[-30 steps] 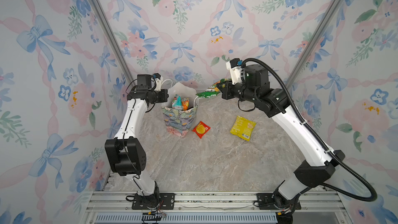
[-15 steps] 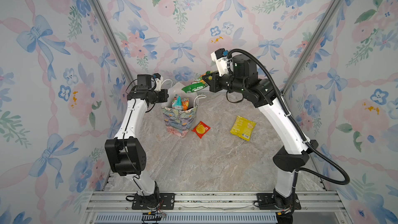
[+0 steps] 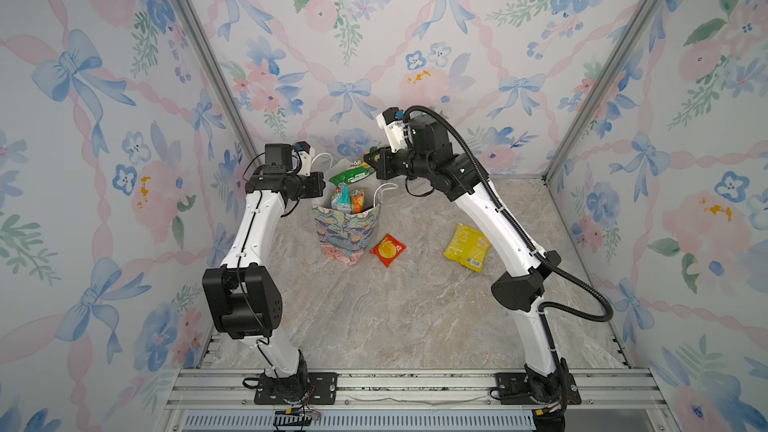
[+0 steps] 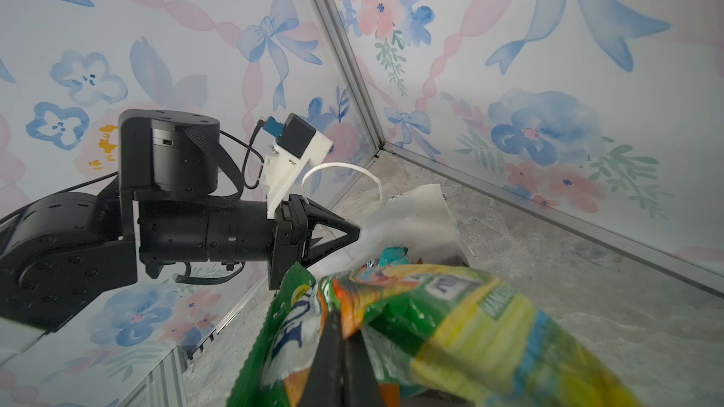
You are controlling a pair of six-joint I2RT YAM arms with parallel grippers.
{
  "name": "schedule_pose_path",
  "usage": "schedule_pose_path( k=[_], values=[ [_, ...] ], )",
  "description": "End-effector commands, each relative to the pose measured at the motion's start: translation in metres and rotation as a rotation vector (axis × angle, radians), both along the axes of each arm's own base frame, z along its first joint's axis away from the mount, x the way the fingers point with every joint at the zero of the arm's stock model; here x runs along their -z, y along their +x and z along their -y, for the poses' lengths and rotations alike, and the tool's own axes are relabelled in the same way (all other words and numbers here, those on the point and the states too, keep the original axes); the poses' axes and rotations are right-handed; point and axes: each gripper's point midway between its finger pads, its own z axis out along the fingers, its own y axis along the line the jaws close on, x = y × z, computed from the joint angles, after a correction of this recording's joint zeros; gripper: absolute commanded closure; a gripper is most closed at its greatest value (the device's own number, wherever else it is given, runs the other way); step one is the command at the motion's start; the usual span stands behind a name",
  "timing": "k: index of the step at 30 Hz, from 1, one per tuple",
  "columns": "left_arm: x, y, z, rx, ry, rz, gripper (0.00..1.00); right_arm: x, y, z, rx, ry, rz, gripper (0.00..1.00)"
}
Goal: Place the snacks into the paper bag
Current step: 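Lower the green bag toward the gift bag opening with the right gripper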
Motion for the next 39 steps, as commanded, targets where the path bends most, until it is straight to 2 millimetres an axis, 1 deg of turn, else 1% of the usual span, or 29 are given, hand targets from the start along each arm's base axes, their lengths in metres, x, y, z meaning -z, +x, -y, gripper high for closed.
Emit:
schedule_pose_path(
  k=[1, 3, 6, 14, 21, 25, 30, 34, 39],
  values=[
    [0.019, -0.001, -0.002, 0.001, -0.012, -0.055, 1.00, -0.035, -0.010, -0.018, -0.060, 0.132, 0.055, 1.00],
    [0.019, -0.001, -0.001, 0.001, -0.012, -0.056, 1.00, -0.026, -0.005, -0.024, -0.063, 0.136, 0.030, 1.00],
    [0.020, -0.001, -0.002, 0.000, -0.011, -0.057, 1.00, -0.016, -0.003, -0.031, -0.079, 0.147, 0.002, 1.00],
    [0.020, -0.001, -0.002, -0.001, -0.009, -0.058, 1.00, -0.009, -0.006, -0.045, -0.118, 0.176, -0.029, 1.00],
    [0.019, -0.001, -0.002, 0.000, -0.008, -0.054, 1.00, 0.020, 0.003, -0.056, -0.121, 0.161, -0.088, 1.00],
    [0.017, -0.001, -0.002, -0.001, -0.007, -0.050, 1.00, 0.034, 0.008, -0.063, -0.135, 0.145, -0.076, 1.00],
    [0.017, -0.002, -0.003, -0.002, -0.007, -0.050, 1.00, 0.054, 0.019, -0.065, -0.129, 0.121, -0.088, 1.00],
    [0.017, -0.001, -0.003, -0.001, -0.008, -0.049, 1.00, 0.071, 0.025, -0.060, -0.113, 0.080, -0.114, 1.00],
    [0.017, -0.001, -0.004, -0.004, -0.010, -0.052, 1.00, 0.093, 0.024, -0.054, -0.097, 0.015, -0.165, 1.00]
  ],
)
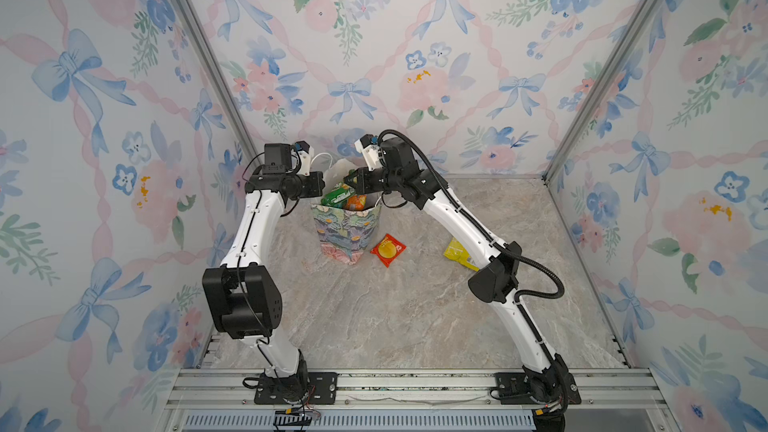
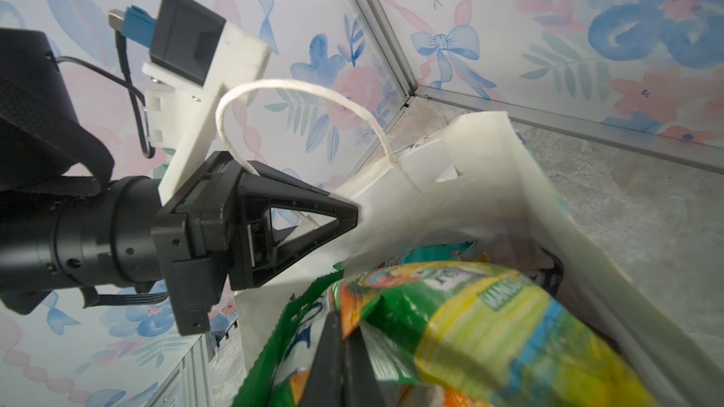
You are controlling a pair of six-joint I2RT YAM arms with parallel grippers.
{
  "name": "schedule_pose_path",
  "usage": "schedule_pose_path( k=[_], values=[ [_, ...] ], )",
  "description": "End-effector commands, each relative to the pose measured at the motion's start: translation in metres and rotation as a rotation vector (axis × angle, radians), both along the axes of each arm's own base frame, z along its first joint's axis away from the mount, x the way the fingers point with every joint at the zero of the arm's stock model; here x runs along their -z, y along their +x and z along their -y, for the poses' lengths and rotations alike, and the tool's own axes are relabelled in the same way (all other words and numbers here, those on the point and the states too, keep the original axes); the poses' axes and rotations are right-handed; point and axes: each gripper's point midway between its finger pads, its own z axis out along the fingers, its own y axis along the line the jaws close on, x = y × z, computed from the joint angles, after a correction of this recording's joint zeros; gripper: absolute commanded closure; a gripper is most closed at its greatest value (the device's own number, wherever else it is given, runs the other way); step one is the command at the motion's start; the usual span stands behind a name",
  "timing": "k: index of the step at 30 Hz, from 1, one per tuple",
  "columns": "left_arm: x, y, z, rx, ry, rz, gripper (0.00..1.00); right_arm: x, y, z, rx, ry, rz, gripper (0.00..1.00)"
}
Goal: Place the snacks into the paper bag
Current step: 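Lower the green bag toward the gift bag opening with the right gripper, then open the right gripper and raise it out of the gift bag, then reach the right gripper down to the yellow chip bag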
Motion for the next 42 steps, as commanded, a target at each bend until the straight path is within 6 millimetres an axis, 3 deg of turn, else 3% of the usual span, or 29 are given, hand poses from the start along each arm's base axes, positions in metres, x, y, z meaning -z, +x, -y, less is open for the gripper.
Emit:
schedule_pose_path(
  k=[1, 9, 11, 13, 16, 25, 29, 33, 36, 40, 42],
  values=[
    [0.017, -0.002, -0.002, 0.001, -0.010, -0.053, 1.00, -0.001, -0.002, 0.007, -0.004, -0.031, 0.010, 1.00],
    [0.020, -0.001, -0.003, 0.000, -0.014, -0.060, 1.00, 0.027, -0.007, 0.019, 0.025, -0.147, -0.033, 0.96],
    [0.020, -0.001, -0.002, 0.001, -0.014, -0.060, 1.00, 0.030, -0.006, 0.022, 0.036, -0.163, -0.035, 0.83],
    [0.020, -0.001, -0.003, 0.000, -0.013, -0.059, 1.00, 0.025, -0.007, 0.024, 0.040, -0.163, -0.028, 0.65],
    [0.020, -0.001, -0.003, -0.001, -0.012, -0.060, 1.00, 0.004, -0.011, 0.027, 0.040, -0.137, 0.005, 0.44],
    [0.020, -0.001, -0.003, 0.000, -0.013, -0.060, 1.00, -0.087, -0.033, 0.044, 0.041, -0.012, 0.138, 0.20],
    [0.020, -0.001, -0.002, 0.000, -0.015, -0.061, 1.00, -0.112, -0.044, 0.052, 0.038, 0.024, 0.169, 0.12],
    [0.019, -0.001, -0.004, -0.006, -0.014, -0.059, 1.00, -0.127, -0.047, 0.076, 0.097, 0.001, 0.206, 0.01],
    [0.019, -0.001, -0.004, -0.007, -0.015, -0.058, 1.00, -0.121, -0.044, 0.103, 0.172, -0.067, 0.226, 0.03],
    [0.017, -0.002, -0.004, -0.007, -0.018, -0.056, 1.00, -0.092, -0.044, 0.146, 0.272, -0.127, 0.190, 0.03],
    [0.017, -0.001, -0.005, -0.009, -0.016, -0.055, 1.00, -0.072, -0.045, 0.178, 0.347, -0.140, 0.151, 0.04]
  ],
)
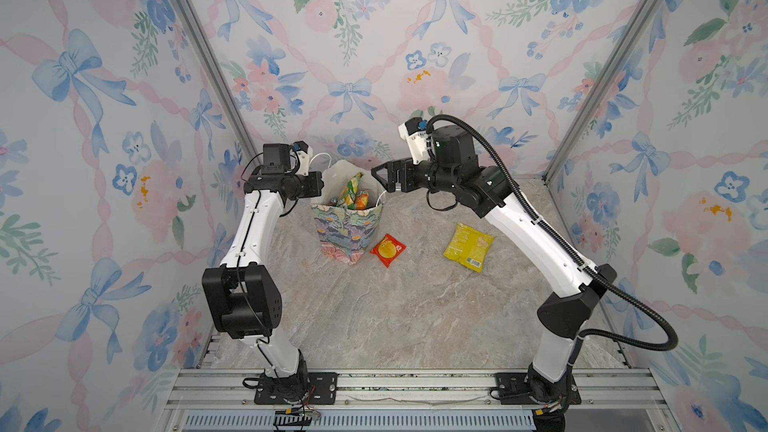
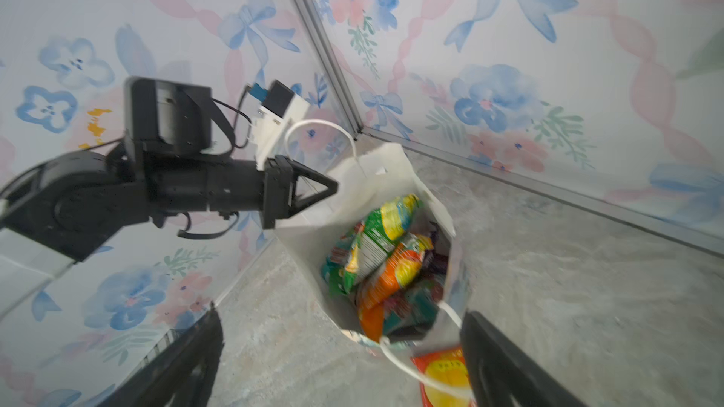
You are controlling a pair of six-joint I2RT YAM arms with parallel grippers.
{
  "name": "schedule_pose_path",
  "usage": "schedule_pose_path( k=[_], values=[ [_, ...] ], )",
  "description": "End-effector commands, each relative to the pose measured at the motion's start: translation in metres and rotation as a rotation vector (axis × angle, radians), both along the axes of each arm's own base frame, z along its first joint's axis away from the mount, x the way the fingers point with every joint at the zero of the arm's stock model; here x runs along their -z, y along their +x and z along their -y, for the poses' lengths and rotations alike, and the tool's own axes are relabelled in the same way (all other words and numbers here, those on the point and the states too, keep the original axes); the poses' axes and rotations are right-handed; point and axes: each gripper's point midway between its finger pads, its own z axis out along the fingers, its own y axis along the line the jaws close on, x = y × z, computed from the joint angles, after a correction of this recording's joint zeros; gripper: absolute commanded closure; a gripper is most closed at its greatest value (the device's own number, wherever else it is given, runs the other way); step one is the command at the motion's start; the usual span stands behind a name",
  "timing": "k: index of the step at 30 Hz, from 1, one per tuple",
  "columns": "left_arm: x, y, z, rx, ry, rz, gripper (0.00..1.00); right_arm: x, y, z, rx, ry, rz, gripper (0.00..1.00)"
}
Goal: Place the snacks into the paper bag
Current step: 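Reach the right gripper down to the yellow chip bag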
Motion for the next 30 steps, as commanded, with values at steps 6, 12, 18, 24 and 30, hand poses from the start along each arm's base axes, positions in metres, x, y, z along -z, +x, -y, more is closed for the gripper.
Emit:
schedule_pose_path(
  k=[6, 12, 18, 24, 30],
  values=[
    [0.018, -0.002, -0.002, -0.005, -0.018, -0.060, 1.00, 0.092, -0.002, 0.139, 0.352, -0.061, -0.151, 0.03],
    [0.017, -0.002, -0.004, -0.014, -0.006, -0.058, 1.00, 0.194, -0.029, 0.220, 0.543, -0.109, -0.369, 0.03],
    [0.020, -0.002, -0.003, -0.013, -0.009, -0.064, 1.00, 0.255, -0.044, 0.262, 0.642, -0.098, -0.508, 0.01],
    [0.020, -0.002, -0.003, -0.012, -0.010, -0.063, 1.00, 0.284, -0.041, 0.280, 0.686, -0.045, -0.567, 0.16],
    [0.019, -0.002, -0.003, -0.010, -0.012, -0.062, 1.00, 0.311, -0.030, 0.292, 0.724, -0.016, -0.606, 0.31]
  ],
)
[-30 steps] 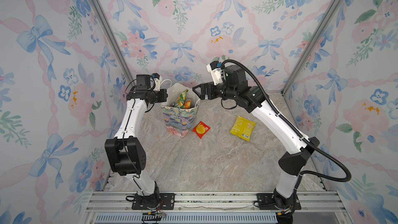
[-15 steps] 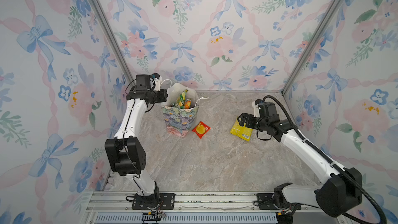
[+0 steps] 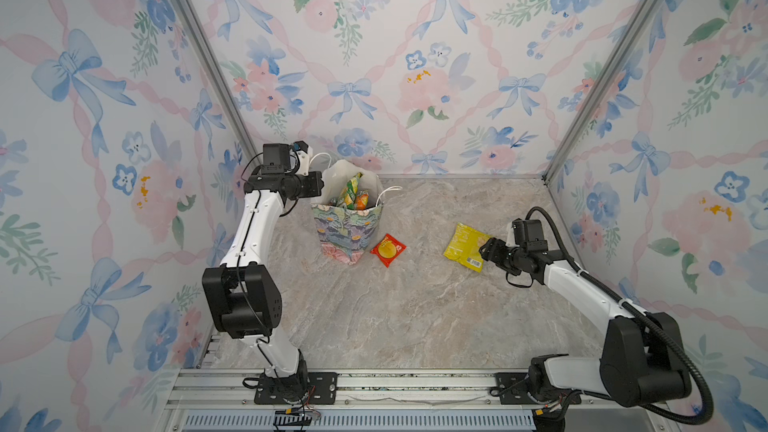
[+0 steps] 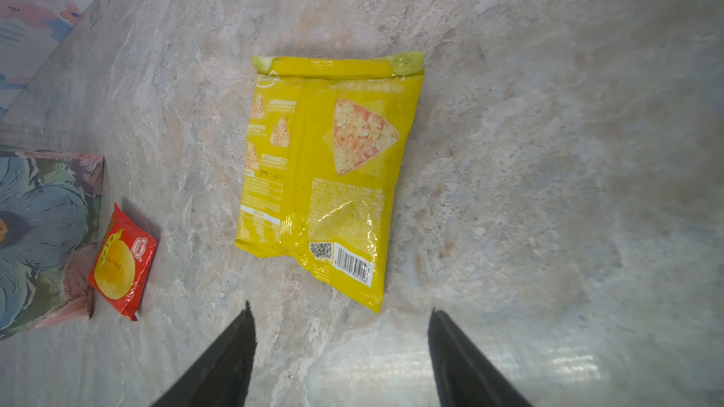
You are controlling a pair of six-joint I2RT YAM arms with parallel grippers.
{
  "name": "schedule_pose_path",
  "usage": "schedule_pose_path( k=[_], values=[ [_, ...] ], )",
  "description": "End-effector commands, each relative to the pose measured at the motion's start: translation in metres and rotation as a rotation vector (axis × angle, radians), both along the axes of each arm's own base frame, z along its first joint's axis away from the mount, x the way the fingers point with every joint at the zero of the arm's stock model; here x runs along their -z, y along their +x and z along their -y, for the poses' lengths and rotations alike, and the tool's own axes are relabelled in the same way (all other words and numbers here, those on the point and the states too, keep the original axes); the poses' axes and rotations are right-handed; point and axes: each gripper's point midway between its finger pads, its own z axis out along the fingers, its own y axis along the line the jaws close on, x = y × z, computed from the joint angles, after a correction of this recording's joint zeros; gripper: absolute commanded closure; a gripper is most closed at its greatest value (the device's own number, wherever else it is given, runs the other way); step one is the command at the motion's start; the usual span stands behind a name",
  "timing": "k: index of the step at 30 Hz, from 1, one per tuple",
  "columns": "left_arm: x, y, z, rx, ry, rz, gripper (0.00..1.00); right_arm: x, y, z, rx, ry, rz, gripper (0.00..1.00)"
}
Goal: Place the snacks into the paper bag
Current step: 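Reach the right gripper down to the yellow chip bag, then close the right gripper on the end of the yellow bag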
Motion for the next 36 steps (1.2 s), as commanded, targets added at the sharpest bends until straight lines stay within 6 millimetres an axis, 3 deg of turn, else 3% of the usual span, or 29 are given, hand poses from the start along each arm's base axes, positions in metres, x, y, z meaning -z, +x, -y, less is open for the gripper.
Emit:
schedule_pose_path(
  k=[1, 8, 20, 23, 31, 36],
  values=[
    [0.019, -0.003, -0.003, -0.012, -0.009, -0.062, 1.00, 0.013, 0.010, 0.003, 0.023, 0.048, 0.004, 0.32],
    [0.018, -0.003, -0.004, -0.014, -0.005, -0.060, 1.00, 0.034, 0.026, 0.008, 0.048, 0.109, -0.005, 0.37],
    [0.020, -0.002, -0.004, -0.016, -0.004, -0.064, 1.00, 0.065, 0.033, -0.001, 0.081, 0.218, -0.051, 0.45],
    [0.020, -0.002, -0.004, -0.015, -0.002, -0.064, 1.00, 0.074, 0.034, -0.002, 0.094, 0.238, -0.069, 0.53],
    [0.021, -0.002, -0.005, -0.018, 0.001, -0.066, 1.00, 0.063, 0.040, -0.003, 0.097, 0.259, -0.023, 0.79],
    [0.021, -0.002, -0.005, -0.017, -0.001, -0.067, 1.00, 0.030, 0.043, -0.003, 0.077, 0.244, 0.044, 0.91]
  ],
)
